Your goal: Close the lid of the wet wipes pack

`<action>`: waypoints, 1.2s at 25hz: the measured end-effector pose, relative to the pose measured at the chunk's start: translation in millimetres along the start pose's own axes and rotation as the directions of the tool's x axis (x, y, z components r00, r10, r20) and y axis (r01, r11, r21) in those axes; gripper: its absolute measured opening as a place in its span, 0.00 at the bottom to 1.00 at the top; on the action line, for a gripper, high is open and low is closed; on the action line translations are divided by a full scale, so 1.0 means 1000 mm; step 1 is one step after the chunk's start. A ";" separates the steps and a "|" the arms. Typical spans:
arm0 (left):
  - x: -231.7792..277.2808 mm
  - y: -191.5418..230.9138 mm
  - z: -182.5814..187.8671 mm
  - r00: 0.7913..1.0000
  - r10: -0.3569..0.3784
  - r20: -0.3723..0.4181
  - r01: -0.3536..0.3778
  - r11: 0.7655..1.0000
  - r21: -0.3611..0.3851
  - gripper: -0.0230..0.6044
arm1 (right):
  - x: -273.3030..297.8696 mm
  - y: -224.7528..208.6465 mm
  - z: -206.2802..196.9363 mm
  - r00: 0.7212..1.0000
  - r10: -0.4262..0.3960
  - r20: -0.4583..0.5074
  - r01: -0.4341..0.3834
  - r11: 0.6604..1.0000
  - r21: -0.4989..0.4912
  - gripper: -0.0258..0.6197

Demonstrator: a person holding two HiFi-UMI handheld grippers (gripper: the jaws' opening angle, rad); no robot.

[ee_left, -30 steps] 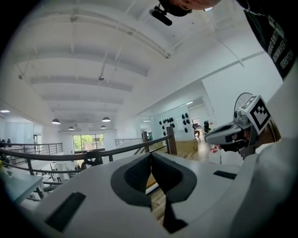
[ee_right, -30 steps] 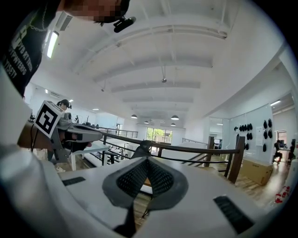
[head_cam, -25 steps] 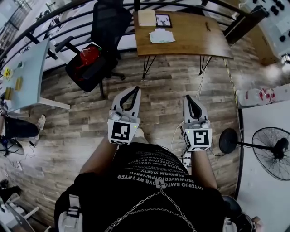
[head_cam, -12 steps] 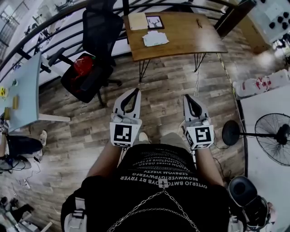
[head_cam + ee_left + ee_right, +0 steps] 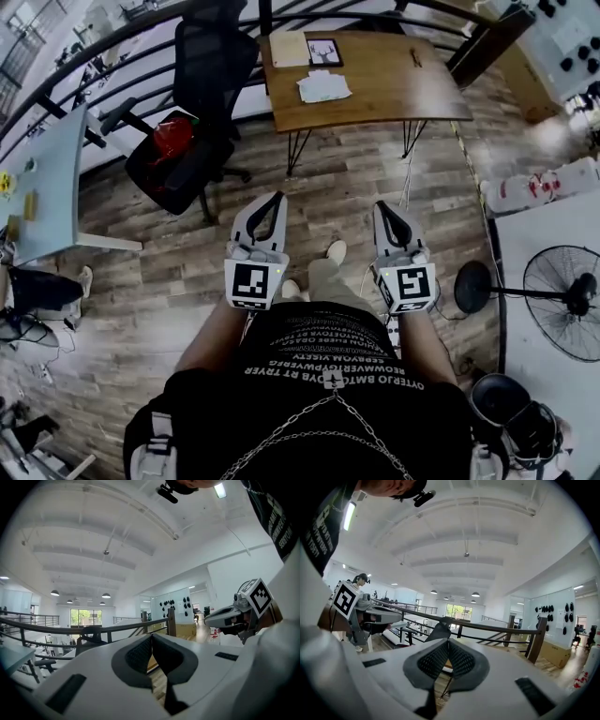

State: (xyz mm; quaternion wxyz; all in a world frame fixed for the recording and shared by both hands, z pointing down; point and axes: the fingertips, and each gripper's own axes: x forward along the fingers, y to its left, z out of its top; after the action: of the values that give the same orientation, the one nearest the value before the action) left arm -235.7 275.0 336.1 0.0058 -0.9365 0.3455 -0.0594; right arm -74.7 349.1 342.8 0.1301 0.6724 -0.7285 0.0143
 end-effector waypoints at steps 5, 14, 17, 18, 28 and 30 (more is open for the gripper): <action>0.015 -0.010 -0.004 0.999 -0.013 -0.029 0.014 0.999 0.032 0.08 | 0.016 -0.007 -0.010 1.000 0.023 0.007 -0.023 0.999 0.035 0.06; 0.062 0.002 -0.001 0.999 0.039 -0.033 -0.037 0.997 0.064 0.08 | 0.059 -0.045 -0.021 0.998 0.066 -0.006 -0.066 0.996 0.066 0.06; 0.075 0.006 0.011 0.998 0.053 0.040 -0.055 0.997 0.062 0.08 | 0.080 -0.061 -0.021 0.997 0.079 -0.009 -0.079 0.994 0.071 0.07; 0.080 0.007 0.012 0.998 0.055 0.041 -0.057 0.996 0.063 0.08 | 0.086 -0.065 -0.021 0.996 0.087 -0.009 -0.086 0.994 0.073 0.07; 0.151 0.016 0.000 0.997 0.064 -0.039 -0.061 0.996 0.064 0.08 | 0.138 -0.104 -0.022 0.991 0.137 -0.013 -0.136 0.988 0.072 0.18; 0.161 0.016 0.004 0.997 0.072 -0.041 -0.070 0.996 0.049 0.08 | 0.141 -0.112 -0.020 0.990 0.142 -0.014 -0.141 0.988 0.063 0.18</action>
State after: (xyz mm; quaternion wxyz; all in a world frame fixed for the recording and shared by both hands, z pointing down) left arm -123.8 158.2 348.5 0.0229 -0.9219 0.3769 -0.0872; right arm 30.3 204.8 374.4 0.1147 0.6225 -0.7724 0.0524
